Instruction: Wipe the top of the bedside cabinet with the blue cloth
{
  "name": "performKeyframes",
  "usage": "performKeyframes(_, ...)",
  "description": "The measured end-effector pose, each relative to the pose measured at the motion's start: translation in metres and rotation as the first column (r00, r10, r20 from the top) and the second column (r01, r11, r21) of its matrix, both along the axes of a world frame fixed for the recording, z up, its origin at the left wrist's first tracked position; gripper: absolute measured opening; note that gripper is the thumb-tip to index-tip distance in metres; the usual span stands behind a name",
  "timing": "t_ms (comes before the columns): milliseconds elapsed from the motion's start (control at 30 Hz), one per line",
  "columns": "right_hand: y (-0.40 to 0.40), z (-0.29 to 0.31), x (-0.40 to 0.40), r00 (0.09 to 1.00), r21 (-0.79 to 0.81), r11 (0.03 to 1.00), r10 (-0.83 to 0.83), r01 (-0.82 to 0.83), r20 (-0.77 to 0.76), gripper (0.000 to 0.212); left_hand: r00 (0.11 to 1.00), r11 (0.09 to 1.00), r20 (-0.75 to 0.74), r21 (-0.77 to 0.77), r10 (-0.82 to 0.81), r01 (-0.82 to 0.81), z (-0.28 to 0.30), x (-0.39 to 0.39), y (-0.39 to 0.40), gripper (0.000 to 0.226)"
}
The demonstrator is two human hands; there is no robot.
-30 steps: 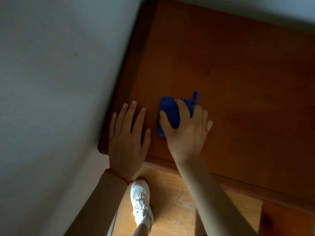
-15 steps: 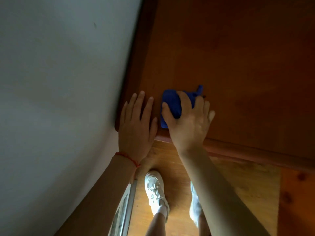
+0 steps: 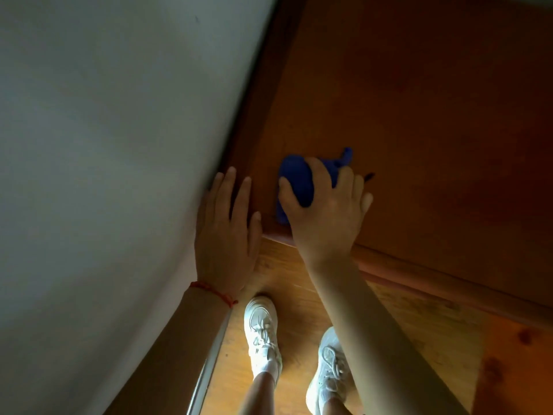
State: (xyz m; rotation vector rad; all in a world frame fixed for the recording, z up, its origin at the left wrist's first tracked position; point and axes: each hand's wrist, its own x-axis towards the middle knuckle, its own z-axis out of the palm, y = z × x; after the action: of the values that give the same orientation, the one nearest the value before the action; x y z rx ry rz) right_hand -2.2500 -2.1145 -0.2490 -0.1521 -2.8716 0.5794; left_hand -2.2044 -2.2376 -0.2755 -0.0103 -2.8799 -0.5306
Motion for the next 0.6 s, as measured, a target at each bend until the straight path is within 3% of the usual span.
performKeyframes(133,-0.008,-0.002,-0.03,0.998,-0.029,0.997,0.065,-0.065,-0.007,0.051,0.999,0.999,0.008,0.026,0.048,-0.048,-0.001,0.0,0.006,0.046)
performKeyframes(267,0.02,0.001,-0.007,0.955,0.004,0.955,0.297,-0.297,0.02,0.049,0.995,0.995,-0.004,0.018,0.102,-0.102,-0.002,0.0,0.014,0.044)
performKeyframes(467,0.036,0.004,-0.029,0.794,-0.019,0.796,0.605,-0.605,0.057,0.049,0.963,0.963,-0.007,-0.023,0.268,-0.268,-0.001,0.002,0.036,0.043)
performKeyframes(600,0.026,0.004,-0.058,0.672,-0.022,0.674,0.738,-0.739,0.061,0.051,0.888,0.887,-0.005,0.026,0.461,-0.46,0.002,0.003,0.067,0.045)
